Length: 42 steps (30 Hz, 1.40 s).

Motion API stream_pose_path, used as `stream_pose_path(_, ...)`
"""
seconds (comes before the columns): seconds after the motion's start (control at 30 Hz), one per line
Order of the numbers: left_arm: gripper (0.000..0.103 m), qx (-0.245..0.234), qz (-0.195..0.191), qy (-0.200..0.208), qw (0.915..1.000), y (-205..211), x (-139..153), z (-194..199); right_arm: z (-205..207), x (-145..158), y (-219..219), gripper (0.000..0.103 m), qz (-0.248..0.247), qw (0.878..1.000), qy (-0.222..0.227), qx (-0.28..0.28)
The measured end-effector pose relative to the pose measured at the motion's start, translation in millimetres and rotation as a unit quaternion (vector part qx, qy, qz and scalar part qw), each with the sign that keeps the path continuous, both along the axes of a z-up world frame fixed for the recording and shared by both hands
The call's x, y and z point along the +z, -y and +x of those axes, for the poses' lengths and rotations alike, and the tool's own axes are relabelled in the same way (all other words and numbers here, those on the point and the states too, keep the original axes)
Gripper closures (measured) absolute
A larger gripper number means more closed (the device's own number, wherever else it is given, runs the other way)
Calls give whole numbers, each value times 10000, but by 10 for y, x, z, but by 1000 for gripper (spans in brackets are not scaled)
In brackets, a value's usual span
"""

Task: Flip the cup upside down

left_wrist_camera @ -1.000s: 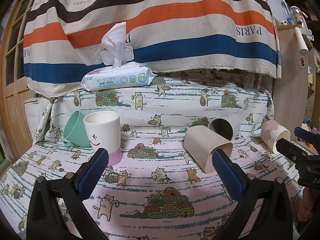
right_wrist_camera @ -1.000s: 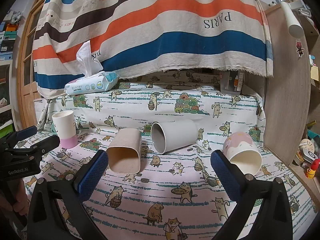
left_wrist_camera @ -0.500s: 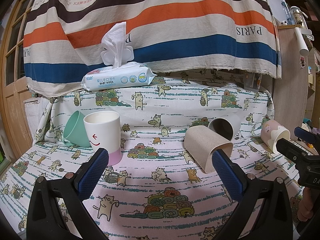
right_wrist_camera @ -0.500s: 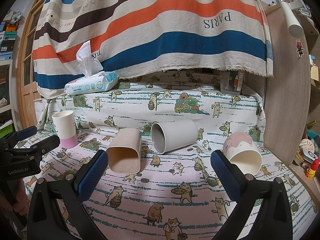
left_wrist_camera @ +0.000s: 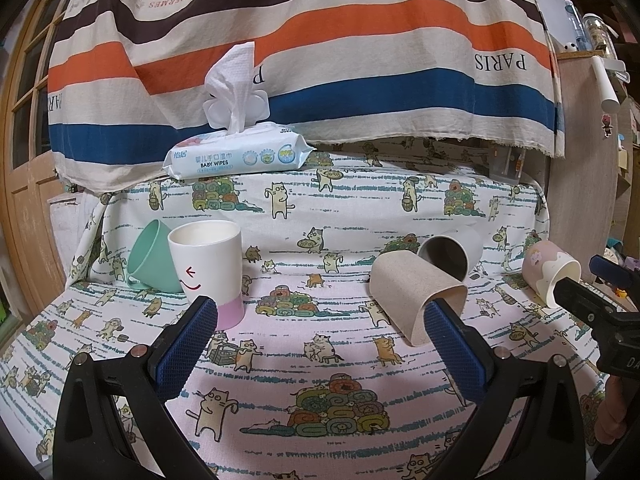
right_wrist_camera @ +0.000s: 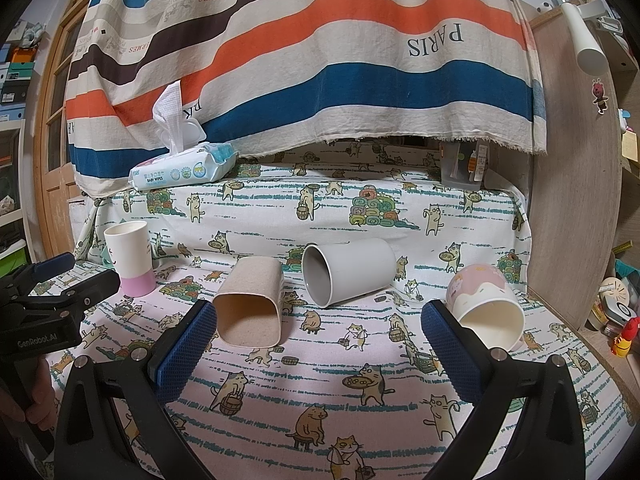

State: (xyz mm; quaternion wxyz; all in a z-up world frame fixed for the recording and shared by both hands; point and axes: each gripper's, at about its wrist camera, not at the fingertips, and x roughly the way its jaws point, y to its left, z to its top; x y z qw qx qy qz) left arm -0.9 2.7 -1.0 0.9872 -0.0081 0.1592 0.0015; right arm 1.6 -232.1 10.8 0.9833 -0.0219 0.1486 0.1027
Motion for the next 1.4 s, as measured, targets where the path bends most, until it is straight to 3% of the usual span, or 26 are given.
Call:
stream_pose_path(0.3, 0, 14, -6, -7, 10000, 0, 25, 11, 12, 5, 9, 0, 4, 10000, -27, 36)
stream_pose_path(0.53, 0, 12, -7, 23, 10000, -22, 21, 5, 94, -9, -89, 0, -139, 9994, -297, 87)
stream_pose_path(0.83, 0, 44, -5, 19, 10000, -20, 22, 4, 266, 283, -264, 0, -48, 9966, -722, 394)
stream_pose_path(0.93, 0, 102, -41, -45, 9999, -40, 16, 24, 483, 334, -373, 1, 15, 9904, -1258, 570)
stream_pose_path(1.1, 0, 159, -84, -54, 9998, -62, 13, 27, 935, 305, -533, 1, 402, 9696, -2273, 815)
stream_pose_path(1.4, 0, 155, -68, -103, 9998, -69, 14, 40, 1665, 32, -775, 2, 123, 9294, -3659, 477)
